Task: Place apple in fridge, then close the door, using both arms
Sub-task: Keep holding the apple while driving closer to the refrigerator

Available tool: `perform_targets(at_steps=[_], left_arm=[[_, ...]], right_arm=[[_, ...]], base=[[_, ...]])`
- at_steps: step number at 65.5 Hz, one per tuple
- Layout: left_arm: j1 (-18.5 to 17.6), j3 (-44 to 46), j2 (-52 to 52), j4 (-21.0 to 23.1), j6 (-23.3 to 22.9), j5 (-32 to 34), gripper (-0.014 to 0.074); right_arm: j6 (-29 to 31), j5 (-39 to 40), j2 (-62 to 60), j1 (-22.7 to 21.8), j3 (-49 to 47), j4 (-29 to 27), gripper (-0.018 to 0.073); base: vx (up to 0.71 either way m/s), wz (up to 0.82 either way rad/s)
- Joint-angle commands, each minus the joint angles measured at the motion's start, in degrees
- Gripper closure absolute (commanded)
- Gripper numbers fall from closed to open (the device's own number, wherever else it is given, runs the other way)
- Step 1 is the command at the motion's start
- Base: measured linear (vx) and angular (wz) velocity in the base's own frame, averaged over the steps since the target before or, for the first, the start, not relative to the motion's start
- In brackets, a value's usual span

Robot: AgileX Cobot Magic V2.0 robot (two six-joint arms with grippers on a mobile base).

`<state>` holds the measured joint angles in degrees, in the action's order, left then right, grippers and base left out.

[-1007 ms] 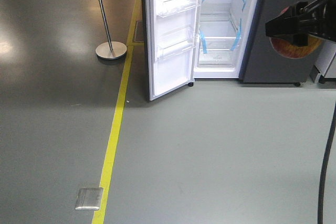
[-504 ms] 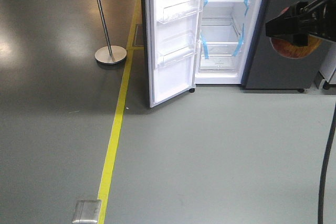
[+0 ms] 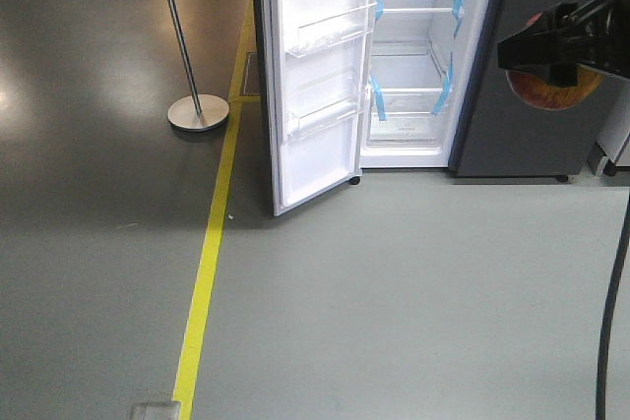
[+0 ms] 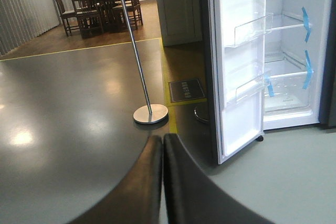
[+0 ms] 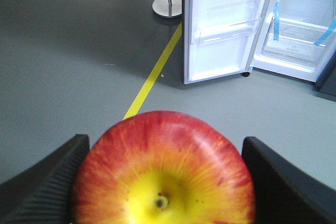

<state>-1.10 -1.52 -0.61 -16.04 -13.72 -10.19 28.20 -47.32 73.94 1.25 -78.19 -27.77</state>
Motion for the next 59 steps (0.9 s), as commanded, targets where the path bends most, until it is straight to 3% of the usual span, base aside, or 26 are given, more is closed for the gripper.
perform_targets(at_steps=[1, 59], left_arm=[[0.07, -0.77, -0.96, -0.15, -0.17, 4.15, 0.0604], [0.07, -0.77, -0.96, -0.15, -0.17, 4.15, 0.0604]], right_arm=[[0.2, 3.61, -1.65, 0.04, -1.67, -1.47, 0.0426], [0.13, 3.61, -1.65, 0.04, -1.67, -1.47, 0.0426]], base=[[0.11, -0.03], [0.09, -0.02]])
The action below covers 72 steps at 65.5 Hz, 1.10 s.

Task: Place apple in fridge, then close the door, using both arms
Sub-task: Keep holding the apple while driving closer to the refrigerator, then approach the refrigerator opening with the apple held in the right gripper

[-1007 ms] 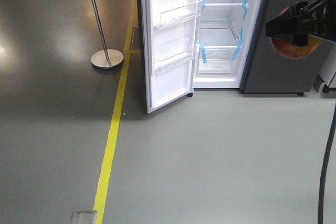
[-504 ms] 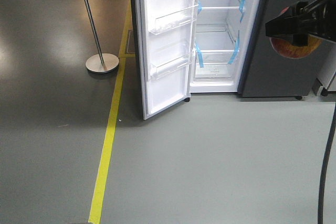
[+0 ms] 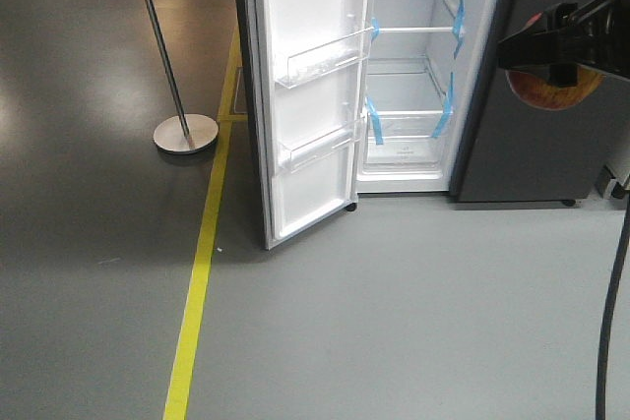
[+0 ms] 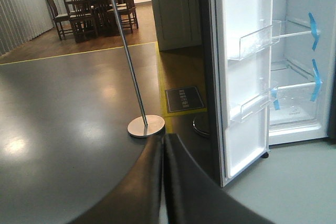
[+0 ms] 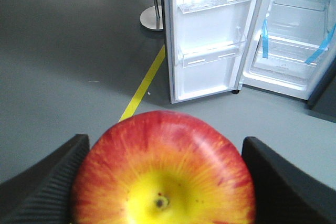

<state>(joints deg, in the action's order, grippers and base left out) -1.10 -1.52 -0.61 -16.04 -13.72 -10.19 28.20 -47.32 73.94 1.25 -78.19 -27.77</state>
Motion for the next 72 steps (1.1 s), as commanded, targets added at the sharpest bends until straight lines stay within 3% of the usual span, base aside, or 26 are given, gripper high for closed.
perform_targets(at_steps=[1, 72], left_arm=[[0.07, -0.77, -0.96, -0.15, -0.17, 4.15, 0.0604], [0.07, -0.77, -0.96, -0.15, -0.17, 4.15, 0.0604]], right_arm=[[0.13, 3.61, -1.65, 0.04, -1.67, -1.47, 0.0426], [0.13, 3.61, -1.65, 0.04, -1.67, -1.47, 0.0426]], base=[[0.07, 0.01], [0.07, 0.01]])
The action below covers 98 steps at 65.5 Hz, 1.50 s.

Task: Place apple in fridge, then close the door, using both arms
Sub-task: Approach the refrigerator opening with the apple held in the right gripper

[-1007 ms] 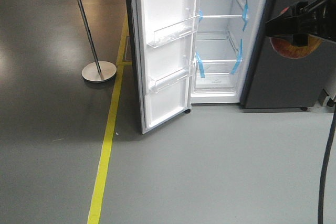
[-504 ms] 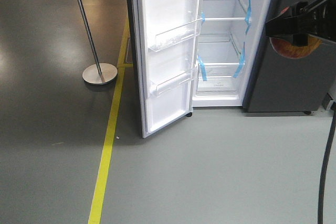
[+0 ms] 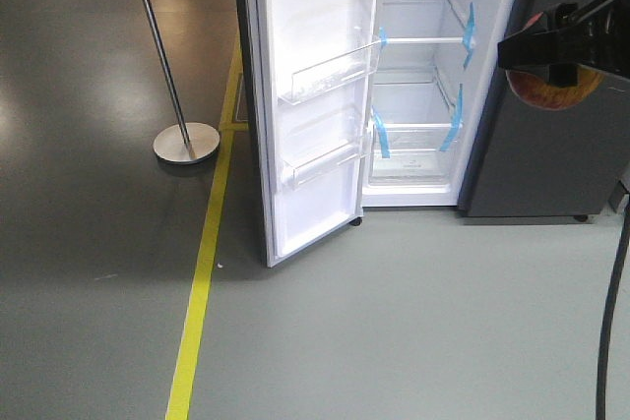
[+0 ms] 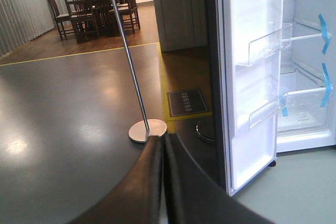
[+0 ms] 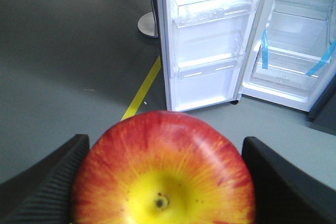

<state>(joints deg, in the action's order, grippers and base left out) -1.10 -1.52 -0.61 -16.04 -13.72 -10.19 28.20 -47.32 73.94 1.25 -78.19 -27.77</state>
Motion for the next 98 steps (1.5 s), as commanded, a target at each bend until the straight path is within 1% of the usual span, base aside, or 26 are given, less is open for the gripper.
perform_targets(at_steps=[1, 98], left_arm=[[0.07, -0.77, -0.96, -0.15, -0.17, 4.15, 0.0604], [0.07, -0.77, -0.96, -0.15, -0.17, 4.15, 0.0604]], right_arm=[[0.13, 3.61, -1.65, 0.04, -1.67, -1.47, 0.0426], [0.13, 3.61, -1.65, 0.04, -1.67, -1.47, 0.0426]], base=[[0.08, 0.01], [0.09, 0.01]])
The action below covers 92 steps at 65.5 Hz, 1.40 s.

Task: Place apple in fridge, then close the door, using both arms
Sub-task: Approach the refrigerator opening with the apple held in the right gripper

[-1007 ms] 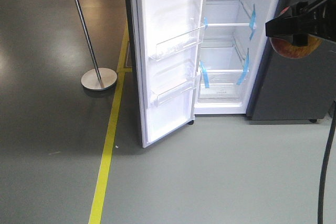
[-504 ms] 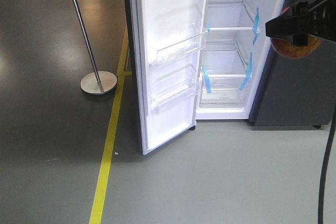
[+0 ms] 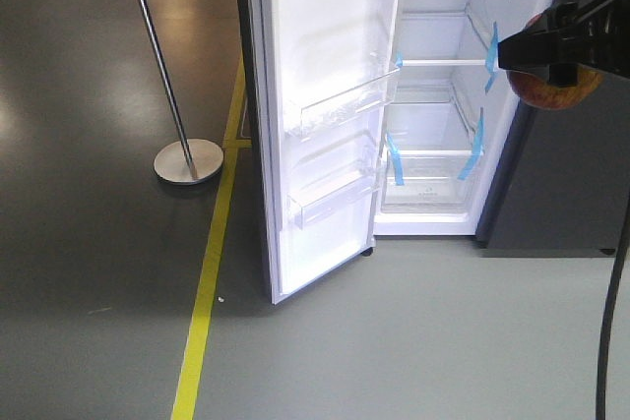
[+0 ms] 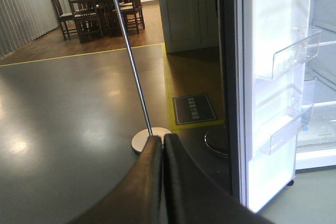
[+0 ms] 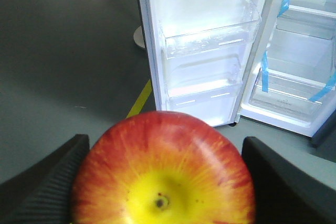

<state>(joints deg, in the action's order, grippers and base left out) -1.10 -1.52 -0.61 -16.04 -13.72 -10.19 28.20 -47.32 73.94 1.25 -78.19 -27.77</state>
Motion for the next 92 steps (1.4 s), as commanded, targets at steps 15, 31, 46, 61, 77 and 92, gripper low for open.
perform_targets(at_steps=[15, 31, 46, 61, 77, 92], left_arm=[[0.07, -0.77, -0.96, -0.15, -0.17, 4.15, 0.0604], [0.07, -0.77, -0.96, -0.15, -0.17, 4.15, 0.0604], [0.07, -0.77, -0.96, -0.15, -0.17, 4.15, 0.0604], [0.07, -0.77, -0.96, -0.15, -0.17, 4.15, 0.0604], [0.07, -0.77, -0.96, -0.15, -0.17, 4.15, 0.0604], [0.07, -0.77, -0.96, -0.15, -0.17, 4.15, 0.0604]], right_arm=[[0.13, 3.61, -1.65, 0.04, -1.67, -1.47, 0.0426], [0.13, 3.61, -1.65, 0.04, -1.67, -1.47, 0.0426], [0.13, 3.61, -1.65, 0.04, -1.67, -1.47, 0.0426], [0.13, 3.61, -1.65, 0.04, -1.67, -1.47, 0.0426], [0.13, 3.61, -1.65, 0.04, -1.67, -1.47, 0.0426], [0.13, 3.61, -1.65, 0.04, -1.67, -1.47, 0.0426]], base=[[0.1, 0.02], [0.09, 0.0], [0.09, -0.04], [0.1, -0.04], [0.11, -0.03], [0.13, -0.03]])
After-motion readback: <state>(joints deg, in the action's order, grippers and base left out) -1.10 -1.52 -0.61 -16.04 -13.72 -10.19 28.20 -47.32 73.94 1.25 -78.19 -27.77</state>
